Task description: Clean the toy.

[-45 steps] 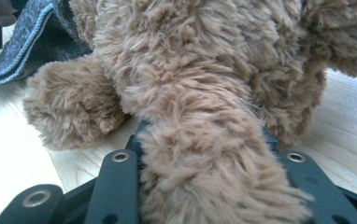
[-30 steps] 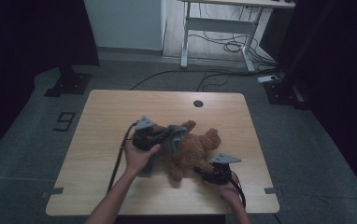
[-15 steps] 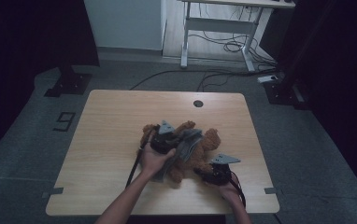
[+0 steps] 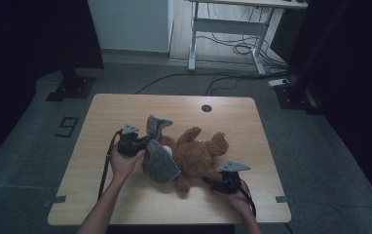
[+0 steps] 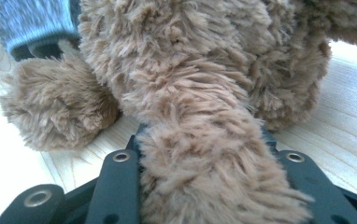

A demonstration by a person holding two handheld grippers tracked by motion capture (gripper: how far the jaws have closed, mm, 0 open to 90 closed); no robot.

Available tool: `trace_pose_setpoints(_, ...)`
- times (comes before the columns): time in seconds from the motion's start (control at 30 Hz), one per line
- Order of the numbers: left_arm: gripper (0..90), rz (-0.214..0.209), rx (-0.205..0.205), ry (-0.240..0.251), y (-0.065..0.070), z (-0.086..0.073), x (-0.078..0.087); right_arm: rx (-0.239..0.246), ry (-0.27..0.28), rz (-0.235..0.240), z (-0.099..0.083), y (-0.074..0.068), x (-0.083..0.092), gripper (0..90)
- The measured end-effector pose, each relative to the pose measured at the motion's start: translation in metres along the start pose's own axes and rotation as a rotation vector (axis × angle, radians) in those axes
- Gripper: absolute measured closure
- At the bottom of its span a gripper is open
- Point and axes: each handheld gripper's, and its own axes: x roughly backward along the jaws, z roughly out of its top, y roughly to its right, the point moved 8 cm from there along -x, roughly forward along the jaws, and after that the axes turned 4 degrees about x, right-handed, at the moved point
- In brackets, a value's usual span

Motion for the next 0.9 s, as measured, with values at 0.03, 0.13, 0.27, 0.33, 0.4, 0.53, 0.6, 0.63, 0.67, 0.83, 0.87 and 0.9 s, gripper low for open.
trace_pose_setpoints(0.03,83.7,0.008,-0.001,-0.002,-0.002,-0.004,-0.001,0.001,0.001,-0.001,0.000,0.000,0.000,59.2)
trace_pose_setpoints(0.13,83.7,0.059,-0.027,-0.018,-0.009,-0.010,0.000,-0.001,0.001,-0.001,0.000,0.000,-0.001,59.2)
trace_pose_setpoints(0.27,83.7,0.099,-0.008,-0.088,-0.027,-0.031,-0.001,-0.006,0.002,0.000,0.000,0.000,0.000,59.2)
trace_pose_setpoints(0.33,83.6,0.087,0.009,-0.103,-0.033,-0.042,-0.003,-0.013,0.004,0.004,0.000,0.001,-0.001,59.2)
trace_pose_setpoints(0.4,83.5,0.063,0.016,-0.105,-0.032,-0.049,-0.004,-0.015,0.005,0.006,0.000,0.002,-0.001,59.1)
trace_pose_setpoints(0.53,83.4,0.047,0.010,-0.097,-0.028,-0.049,-0.002,-0.021,0.006,0.004,0.000,0.002,-0.001,59.0)
trace_pose_setpoints(0.6,83.2,0.043,0.008,-0.085,-0.027,-0.047,0.003,-0.024,0.009,0.003,0.000,0.003,-0.001,58.9)
trace_pose_setpoints(0.63,83.1,0.042,0.007,-0.079,-0.029,-0.046,0.007,-0.025,0.009,0.003,0.000,0.003,-0.001,58.9)
trace_pose_setpoints(0.67,83.0,0.041,0.009,-0.073,-0.030,-0.046,0.010,-0.026,0.008,0.001,-0.001,0.003,-0.001,58.9)
trace_pose_setpoints(0.83,81.9,0.029,0.017,-0.035,-0.035,-0.048,0.037,-0.027,0.010,0.006,-0.001,0.003,-0.001,58.5)
trace_pose_setpoints(0.87,81.9,0.031,0.019,-0.027,-0.036,-0.049,0.043,-0.027,0.011,0.006,-0.001,0.003,-0.001,58.4)
trace_pose_setpoints(0.9,82.0,0.033,0.021,-0.020,-0.038,-0.050,0.048,-0.028,0.011,0.006,-0.001,0.004,-0.001,58.3)
